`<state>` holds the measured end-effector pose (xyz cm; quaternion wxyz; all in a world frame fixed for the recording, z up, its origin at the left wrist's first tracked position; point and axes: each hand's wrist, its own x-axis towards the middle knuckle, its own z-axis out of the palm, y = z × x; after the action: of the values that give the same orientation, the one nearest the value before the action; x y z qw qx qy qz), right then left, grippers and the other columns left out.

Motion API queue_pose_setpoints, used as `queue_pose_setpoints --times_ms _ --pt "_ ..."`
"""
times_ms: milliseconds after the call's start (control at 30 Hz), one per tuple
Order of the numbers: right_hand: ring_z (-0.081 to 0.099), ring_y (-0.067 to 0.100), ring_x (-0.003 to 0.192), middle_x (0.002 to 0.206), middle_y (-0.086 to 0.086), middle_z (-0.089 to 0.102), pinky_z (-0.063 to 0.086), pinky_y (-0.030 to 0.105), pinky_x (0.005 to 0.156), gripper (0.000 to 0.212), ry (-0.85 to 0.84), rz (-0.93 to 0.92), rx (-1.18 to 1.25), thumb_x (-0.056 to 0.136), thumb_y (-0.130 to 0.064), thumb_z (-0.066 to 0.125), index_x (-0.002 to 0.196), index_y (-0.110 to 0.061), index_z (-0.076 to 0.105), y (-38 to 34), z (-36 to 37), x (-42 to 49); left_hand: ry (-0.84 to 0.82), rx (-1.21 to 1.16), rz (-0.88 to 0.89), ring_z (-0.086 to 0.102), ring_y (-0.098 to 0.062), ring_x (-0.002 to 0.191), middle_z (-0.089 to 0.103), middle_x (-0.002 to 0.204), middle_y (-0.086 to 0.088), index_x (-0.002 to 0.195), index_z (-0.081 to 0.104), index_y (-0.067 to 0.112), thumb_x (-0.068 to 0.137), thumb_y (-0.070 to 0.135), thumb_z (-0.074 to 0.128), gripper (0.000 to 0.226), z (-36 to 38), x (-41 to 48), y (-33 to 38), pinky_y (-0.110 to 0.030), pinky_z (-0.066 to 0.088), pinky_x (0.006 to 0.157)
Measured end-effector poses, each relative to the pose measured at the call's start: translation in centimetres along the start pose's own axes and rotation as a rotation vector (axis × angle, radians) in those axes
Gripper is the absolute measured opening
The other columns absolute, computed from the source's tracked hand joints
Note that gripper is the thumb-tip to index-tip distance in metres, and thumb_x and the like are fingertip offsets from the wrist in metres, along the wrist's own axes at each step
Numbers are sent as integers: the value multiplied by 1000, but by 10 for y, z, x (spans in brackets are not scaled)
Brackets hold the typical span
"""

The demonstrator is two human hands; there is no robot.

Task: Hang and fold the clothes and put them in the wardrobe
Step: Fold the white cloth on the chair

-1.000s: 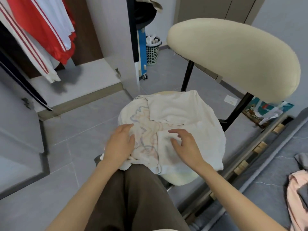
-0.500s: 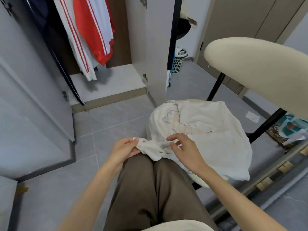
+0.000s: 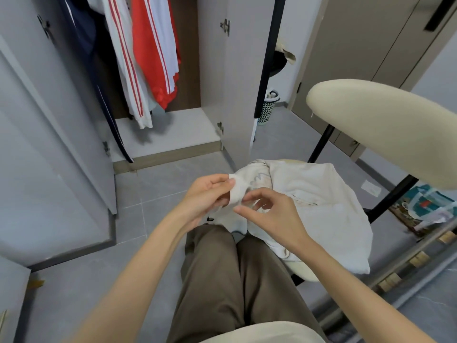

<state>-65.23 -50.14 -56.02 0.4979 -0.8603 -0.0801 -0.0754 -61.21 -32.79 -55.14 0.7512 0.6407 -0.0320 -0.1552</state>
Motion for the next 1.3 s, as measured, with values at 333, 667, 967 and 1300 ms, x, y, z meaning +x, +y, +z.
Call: queue_pose_setpoints --times_ms 333,667,967,1300 --pt "56 4 82 89 -16 60 46 19 68 34 213 42 -79 71 -31 83 86 -31 53 -8 -8 -2 -130 283 48 57 3 85 68 101 5 115 68 19 100 22 46 26 6 -2 23 -25 34 77" --pt "49 5 66 72 -15 56 37 13 57 13 192 15 26 96 -11 54 85 -19 51 3 -52 -8 -33 348 139 61 0 102 69 111 13 117 64 21 93 14 59 25 13 15 0 -5 43 75" --pt "51 19 77 75 9 45 54 18 66 13 343 339 406 101 -15 45 90 -21 45 31 -84 -11 -222 766 -83 42 -15 130 44 141 -1 147 31 21 73 32 83 91 39 72 -103 -30 36 107" --pt "43 10 76 91 -2 44 35 23 68 15 479 635 313 101 -33 39 89 -25 38 84 -74 53 -214 639 37 59 0 97 63 98 18 99 60 28 89 20 66 14 36 136 -132 -12 44 86"
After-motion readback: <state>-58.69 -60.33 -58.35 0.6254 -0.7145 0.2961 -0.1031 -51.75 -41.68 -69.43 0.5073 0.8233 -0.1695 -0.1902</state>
